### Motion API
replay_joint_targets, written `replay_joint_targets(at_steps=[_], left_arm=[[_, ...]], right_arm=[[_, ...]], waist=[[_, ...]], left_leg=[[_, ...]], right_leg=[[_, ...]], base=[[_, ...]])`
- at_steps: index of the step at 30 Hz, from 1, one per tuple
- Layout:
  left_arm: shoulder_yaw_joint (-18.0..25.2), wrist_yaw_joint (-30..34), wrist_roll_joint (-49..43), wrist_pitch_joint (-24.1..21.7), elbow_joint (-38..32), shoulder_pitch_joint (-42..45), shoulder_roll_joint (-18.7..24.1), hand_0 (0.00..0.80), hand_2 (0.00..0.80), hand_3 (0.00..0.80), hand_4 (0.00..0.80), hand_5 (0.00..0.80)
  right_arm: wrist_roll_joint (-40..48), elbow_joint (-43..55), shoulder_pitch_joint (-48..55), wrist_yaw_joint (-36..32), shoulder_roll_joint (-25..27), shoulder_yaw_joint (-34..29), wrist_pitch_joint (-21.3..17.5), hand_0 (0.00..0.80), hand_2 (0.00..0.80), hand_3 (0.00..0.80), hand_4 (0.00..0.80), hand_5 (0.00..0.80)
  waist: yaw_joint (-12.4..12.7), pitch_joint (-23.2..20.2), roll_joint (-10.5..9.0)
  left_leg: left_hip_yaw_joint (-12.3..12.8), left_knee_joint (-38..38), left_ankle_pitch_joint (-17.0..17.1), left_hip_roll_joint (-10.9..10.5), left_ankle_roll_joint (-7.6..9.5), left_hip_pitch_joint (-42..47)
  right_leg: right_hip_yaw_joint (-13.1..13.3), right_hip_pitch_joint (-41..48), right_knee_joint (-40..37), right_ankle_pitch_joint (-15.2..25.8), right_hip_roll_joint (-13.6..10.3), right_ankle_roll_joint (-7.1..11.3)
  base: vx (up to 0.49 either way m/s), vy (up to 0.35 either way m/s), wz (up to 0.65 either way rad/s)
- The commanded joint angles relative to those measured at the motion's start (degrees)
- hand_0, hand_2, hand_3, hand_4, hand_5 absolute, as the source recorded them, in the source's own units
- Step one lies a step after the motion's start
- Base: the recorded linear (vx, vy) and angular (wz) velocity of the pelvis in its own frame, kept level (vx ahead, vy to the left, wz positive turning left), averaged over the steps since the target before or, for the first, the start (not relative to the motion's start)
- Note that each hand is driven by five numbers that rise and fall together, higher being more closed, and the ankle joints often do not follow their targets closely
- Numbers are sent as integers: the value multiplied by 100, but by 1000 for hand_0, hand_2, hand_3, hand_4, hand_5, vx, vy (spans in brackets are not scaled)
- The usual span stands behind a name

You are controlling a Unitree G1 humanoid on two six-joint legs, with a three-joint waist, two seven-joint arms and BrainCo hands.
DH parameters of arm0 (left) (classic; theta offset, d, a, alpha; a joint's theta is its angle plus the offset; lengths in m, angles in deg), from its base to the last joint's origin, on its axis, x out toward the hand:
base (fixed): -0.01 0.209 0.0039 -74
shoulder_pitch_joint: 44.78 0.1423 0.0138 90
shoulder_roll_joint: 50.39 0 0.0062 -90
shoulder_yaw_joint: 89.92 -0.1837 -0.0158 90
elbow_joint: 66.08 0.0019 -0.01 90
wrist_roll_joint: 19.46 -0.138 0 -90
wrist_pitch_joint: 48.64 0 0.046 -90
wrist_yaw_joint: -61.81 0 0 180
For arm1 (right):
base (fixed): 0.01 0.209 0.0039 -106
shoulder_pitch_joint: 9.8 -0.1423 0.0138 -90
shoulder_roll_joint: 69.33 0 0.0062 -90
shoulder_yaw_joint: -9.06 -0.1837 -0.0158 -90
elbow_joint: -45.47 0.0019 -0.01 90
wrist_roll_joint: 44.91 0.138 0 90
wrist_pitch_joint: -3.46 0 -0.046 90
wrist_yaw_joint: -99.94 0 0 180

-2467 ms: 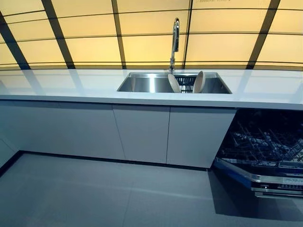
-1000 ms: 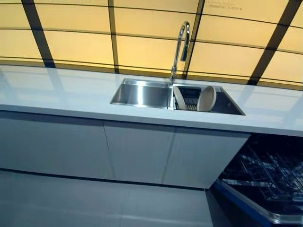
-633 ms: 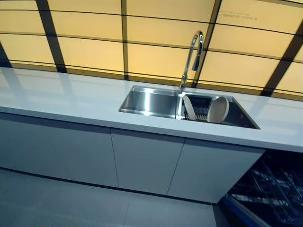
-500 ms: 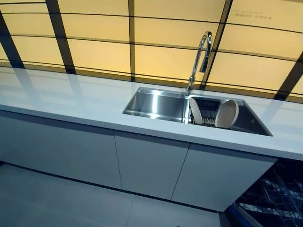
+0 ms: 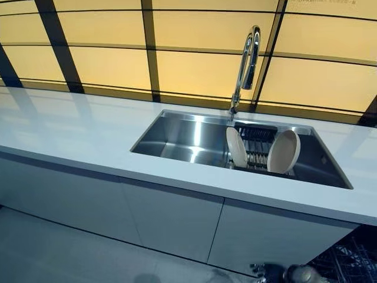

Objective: Take plates into dishwasher

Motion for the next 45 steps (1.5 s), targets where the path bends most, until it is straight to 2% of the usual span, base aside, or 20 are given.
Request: replay_joint_targets(at_steps=[1, 3, 7, 11, 13, 20, 24, 26, 28, 34, 35, 36, 38, 39, 40, 41, 42, 43, 44, 45], left_arm=[[74, 28, -364, 26, 274, 48, 344, 0, 0, 0, 0, 0], [193, 24, -364, -21, 342, 101, 421, 0, 0, 0, 0, 0], [338, 48, -435, -96, 445, 149, 475, 0, 0, 0, 0, 0], [408, 70, -516, -224, 522, 217, 490, 0, 0, 0, 0, 0], [440, 71, -586, -282, 572, 257, 460, 0, 0, 0, 0, 0], [459, -22, -643, -382, 663, 313, 382, 0, 0, 0, 0, 0], [458, -40, -741, -445, 783, 251, 326, 0, 0, 0, 0, 0], [433, -44, -750, -475, 824, 230, 312, 0, 0, 0, 0, 0], [410, -46, -776, -564, 909, 202, 286, 0, 0, 0, 0, 0], [328, -65, -763, -562, 992, 102, 257, 0, 0, 0, 0, 0], [300, -67, -771, -521, 990, 82, 242, 0, 0, 0, 0, 0], [257, -89, -753, -474, 994, 67, 223, 0, 0, 0, 0, 0], [239, -94, -712, -464, 1008, 62, 208, 0, 0, 0, 0, 0], [225, -71, -661, -449, 1003, 59, 204, 0, 0, 0, 0, 0], [212, -42, -587, -455, 982, 36, 164, 0, 0, 0, 0, 0], [207, -39, -557, -467, 972, 24, 143, 0, 0, 0, 0, 0], [176, -51, -444, -439, 919, -18, 76, 0, 0, 0, 0, 0], [170, -52, -426, -429, 905, -24, 62, 0, 0, 0, 0, 0], [155, -44, -367, -395, 844, -52, -2, 0, 0, 0, 0, 0], [154, -34, -373, -344, 775, -72, -21, 0, 0, 0, 0, 0]], right_arm=[[715, 620, -203, -594, 148, 37, 93, 0, 0, 0, 0, 0], [1277, 1392, -88, -1127, 464, -250, 463, 0, 0, 0, 0, 0], [1886, 1848, 81, -1562, 716, -708, 643, 0, 0, 0, 0, 0], [2644, 2066, 129, -1687, 866, -1095, 689, 0, 0, 0, 0, 0], [3341, 2269, 174, -1795, 894, -1536, 801, 0, 0, 0, 0, 0], [4802, 2609, 39, -1537, 846, -2319, 777, 0, 0, 0, 0, 0], [5943, 2664, -440, -1198, 501, -2724, 837, 0, 0, 0, 0, 0], [6315, 2595, -641, -1068, 389, -2759, 878, 0, 0, 0, 0, 0], [6732, 2361, -977, -766, 282, -2713, 816, 0, 0, 0, 0, 0], [6924, 1926, -1451, 164, 403, -2809, 629, 0, 0, 0, 0, 0], [6891, 1796, -1576, 411, 483, -2845, 565, 0, 0, 0, 0, 0], [6815, 1598, -1787, 999, 598, -2880, 396, 0, 0, 0, 0, 0], [6746, 1423, -1981, 1338, 660, -2857, 267, 0, 0, 0, 0, 0], [6663, 1333, -2150, 1749, 723, -2813, 196, 0, 0, 0, 0, 0], [6404, 1241, -2369, 2168, 767, -2705, 195, 0, 0, 0, 0, 0], [6306, 1209, -2427, 2252, 781, -2657, 186, 0, 0, 0, 0, 0], [6080, 1190, -2584, 2551, 818, -2458, 208, 0, 0, 0, 0, 0], [6035, 1182, -2618, 2598, 820, -2410, 204, 0, 0, 0, 0, 0], [5770, 1070, -2768, 2727, 883, -2167, 156, 0, 0, 0, 0, 0], [5687, 1071, -2852, 2856, 948, -2071, 183, 0, 0, 0, 0, 0]], waist=[[-163, 19, -248], [-271, 41, -280], [-384, 36, -312], [-446, 16, -334], [-519, -25, -332], [-648, -79, -307], [-668, -131, -283], [-638, -162, -271], [-550, -214, -246], [-517, -359, -202], [-504, -389, -193], [-496, -431, -192], [-498, -454, -180], [-501, -471, -151], [-490, -464, -109], [-478, -454, -104], [-449, -412, -168], [-445, -400, -178], [-347, -309, -255], [-251, -234, -340]], left_leg=[[201, 3, 264, -203, 201, -203], [220, 1, 251, -193, 206, -198], [287, 7, 231, -177, 203, -188], [337, 0, 219, -182, 205, -163], [364, -7, 184, -199, 216, -126], [417, -21, 115, -248, 237, -37], [456, -30, 25, -257, 238, 71], [522, -35, 6, -235, 217, 121], [679, -48, 9, -160, 157, 194], [724, -60, -16, 14, 52, 314], [713, -52, -20, 58, 23, 334], [696, -18, -36, 129, -18, 377], [664, 60, -48, 197, -66, 421], [615, 267, 125, 322, -149, 415], [546, 907, 699, 592, -311, 270], [519, 1104, 857, 661, -349, 191], [446, 1908, 1226, 770, -384, -81], [422, 2071, 1278, 784, -396, -155], [359, 2805, 1562, 828, -432, -622], [325, 3271, 1599, 794, -408, -1104]], right_leg=[[201, -516, 525, 195, -788, 1093], [251, -676, 689, 196, -793, 1120], [306, -773, 769, 218, -785, 1158], [324, -792, 759, 258, -789, 1198], [350, -810, 765, 264, -786, 1208], [440, -881, 815, 381, -801, 1243], [423, -899, 819, 443, -843, 1266], [311, -879, 808, 435, -879, 1275], [43, -773, 778, 345, -927, 1265], [51, -619, 775, 81, -825, 1143], [65, -571, 777, 16, -782, 1090], [107, -509, 766, -71, -715, 1004], [133, -498, 789, -133, -653, 924], [170, -497, 817, -202, -562, 824], [189, -426, 807, -316, -400, 636], [186, -387, 793, -344, -359, 580], [266, -264, 752, -434, -284, 411], [280, -244, 748, -448, -270, 379], [388, -45, 739, -577, -216, 228], [439, 135, 715, -641, -240, 158]], base=[[43, -28, -7], [47, -24, -17], [41, -20, -7], [29, -10, -1], [42, 12, -10], [41, 26, -20], [77, 11, -7], [81, -23, -18], [62, -51, -20], [73, -91, -9], [100, -167, 1], [101, -170, 2], [64, -115, 1], [21, -128, -3], [19, -139, -6], [30, -174, -8], [40, -122, -17], [107, -172, -41], [125, -140, -61], [194, -139, -67]])
